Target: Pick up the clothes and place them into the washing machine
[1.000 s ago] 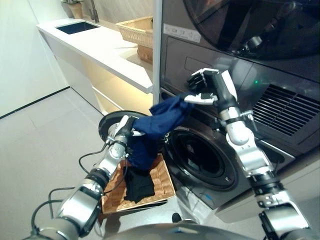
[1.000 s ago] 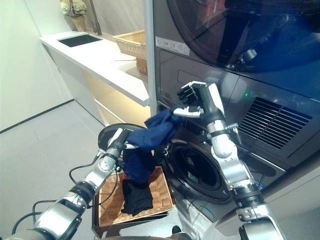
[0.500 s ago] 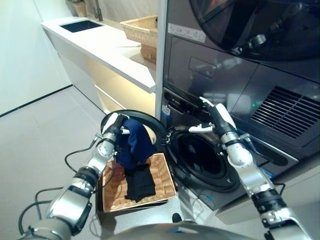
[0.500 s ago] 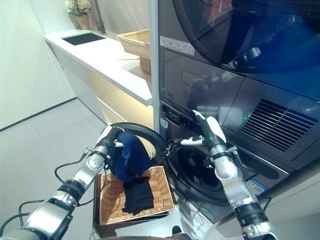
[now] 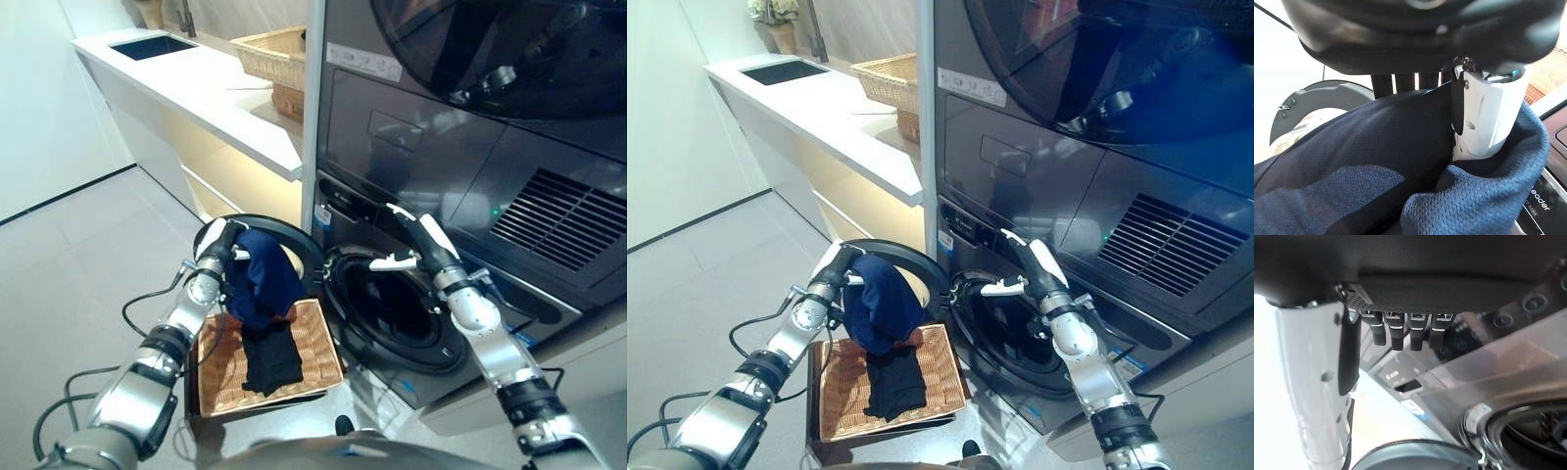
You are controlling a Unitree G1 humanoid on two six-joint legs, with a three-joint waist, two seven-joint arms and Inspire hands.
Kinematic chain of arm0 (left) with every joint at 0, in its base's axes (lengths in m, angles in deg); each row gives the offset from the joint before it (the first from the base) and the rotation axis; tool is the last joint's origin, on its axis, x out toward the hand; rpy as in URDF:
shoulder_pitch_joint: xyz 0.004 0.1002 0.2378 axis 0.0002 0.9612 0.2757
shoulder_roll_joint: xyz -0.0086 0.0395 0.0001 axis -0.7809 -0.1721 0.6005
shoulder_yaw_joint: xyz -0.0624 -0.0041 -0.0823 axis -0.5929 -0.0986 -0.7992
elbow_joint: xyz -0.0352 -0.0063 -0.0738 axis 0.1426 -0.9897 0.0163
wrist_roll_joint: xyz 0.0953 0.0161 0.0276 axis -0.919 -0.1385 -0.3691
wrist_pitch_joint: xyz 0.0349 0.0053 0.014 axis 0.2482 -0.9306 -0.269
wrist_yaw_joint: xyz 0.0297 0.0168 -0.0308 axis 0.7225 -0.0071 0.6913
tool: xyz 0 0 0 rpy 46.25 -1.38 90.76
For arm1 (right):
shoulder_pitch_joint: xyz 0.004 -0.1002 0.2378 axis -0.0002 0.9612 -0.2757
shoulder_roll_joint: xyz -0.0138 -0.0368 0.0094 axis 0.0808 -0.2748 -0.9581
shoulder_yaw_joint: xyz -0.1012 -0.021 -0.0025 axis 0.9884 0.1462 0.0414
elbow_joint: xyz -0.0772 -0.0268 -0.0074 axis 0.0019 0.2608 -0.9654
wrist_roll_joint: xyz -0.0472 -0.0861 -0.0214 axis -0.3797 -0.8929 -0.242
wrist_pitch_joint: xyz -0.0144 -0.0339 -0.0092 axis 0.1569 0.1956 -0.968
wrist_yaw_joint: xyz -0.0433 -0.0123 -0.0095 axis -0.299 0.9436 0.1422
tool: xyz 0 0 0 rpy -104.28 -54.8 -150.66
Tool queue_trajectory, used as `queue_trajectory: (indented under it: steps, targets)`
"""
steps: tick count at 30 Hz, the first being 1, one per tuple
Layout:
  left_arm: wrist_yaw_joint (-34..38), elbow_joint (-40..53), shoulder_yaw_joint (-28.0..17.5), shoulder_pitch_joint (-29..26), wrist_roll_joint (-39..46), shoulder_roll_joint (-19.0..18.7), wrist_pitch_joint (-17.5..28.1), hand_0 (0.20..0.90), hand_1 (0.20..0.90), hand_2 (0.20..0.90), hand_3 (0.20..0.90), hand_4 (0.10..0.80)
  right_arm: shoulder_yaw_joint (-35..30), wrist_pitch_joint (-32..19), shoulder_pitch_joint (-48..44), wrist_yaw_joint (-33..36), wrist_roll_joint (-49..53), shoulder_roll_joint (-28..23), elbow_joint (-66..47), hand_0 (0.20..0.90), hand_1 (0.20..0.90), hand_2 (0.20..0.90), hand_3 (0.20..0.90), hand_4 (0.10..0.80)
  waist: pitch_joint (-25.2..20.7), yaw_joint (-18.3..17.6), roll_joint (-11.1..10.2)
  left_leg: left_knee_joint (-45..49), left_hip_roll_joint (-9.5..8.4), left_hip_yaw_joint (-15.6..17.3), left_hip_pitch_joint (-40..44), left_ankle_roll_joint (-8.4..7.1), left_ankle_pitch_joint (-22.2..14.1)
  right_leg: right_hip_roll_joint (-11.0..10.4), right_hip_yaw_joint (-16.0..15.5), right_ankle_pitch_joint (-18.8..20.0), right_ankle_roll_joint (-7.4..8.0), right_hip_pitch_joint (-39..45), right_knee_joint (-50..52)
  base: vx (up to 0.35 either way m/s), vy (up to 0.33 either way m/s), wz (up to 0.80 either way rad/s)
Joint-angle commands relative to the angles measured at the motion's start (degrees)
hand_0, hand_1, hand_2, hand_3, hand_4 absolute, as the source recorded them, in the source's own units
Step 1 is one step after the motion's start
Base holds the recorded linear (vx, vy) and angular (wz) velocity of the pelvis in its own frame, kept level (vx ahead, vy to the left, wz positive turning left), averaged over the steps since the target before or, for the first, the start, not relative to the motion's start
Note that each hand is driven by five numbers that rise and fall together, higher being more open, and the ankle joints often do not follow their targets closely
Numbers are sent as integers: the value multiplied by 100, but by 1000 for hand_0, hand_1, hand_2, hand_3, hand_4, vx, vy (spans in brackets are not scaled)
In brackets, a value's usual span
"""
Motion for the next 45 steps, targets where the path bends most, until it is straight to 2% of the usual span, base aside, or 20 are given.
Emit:
queue_trajectory:
  steps: [1,7,15,29,45]
  targets:
    - [162,237,-91,-1078,-180,-291,444,200,200,200,200,300,-442,-446,-239,74,344,-351,99,900,900,900,900,800,-525,176,125,108,-54,-437,-86,-283,-136,69,-138,-571,153,3,758,0,0,0]
    - [236,452,10,-1322,-358,-556,377,200,200,200,200,300,-247,-351,-190,322,310,127,674,900,900,900,900,800,-527,216,171,98,-70,-477,-88,-276,-132,42,-190,-577,152,40,732,0,0,0]
    - [147,808,136,-1506,-325,-642,419,200,200,200,200,300,347,-305,-373,59,535,571,975,900,900,900,900,800,-516,299,200,108,-85,-537,-100,-272,-121,11,-249,-586,151,63,715,0,0,2]
    - [142,961,308,-1477,-230,-445,402,200,200,200,200,300,1072,-307,-847,-19,1023,1189,1188,900,900,900,900,800,-501,387,194,146,-97,-584,-115,-267,-140,-20,-325,-606,137,98,716,3,4,5]
    - [63,1000,539,-1338,-181,-24,377,200,200,200,200,300,1401,-228,-1219,42,1166,1332,1288,900,900,900,900,800,-483,420,168,137,-96,-578,-101,-261,-140,-15,-321,-602,126,104,713,0,0,0]
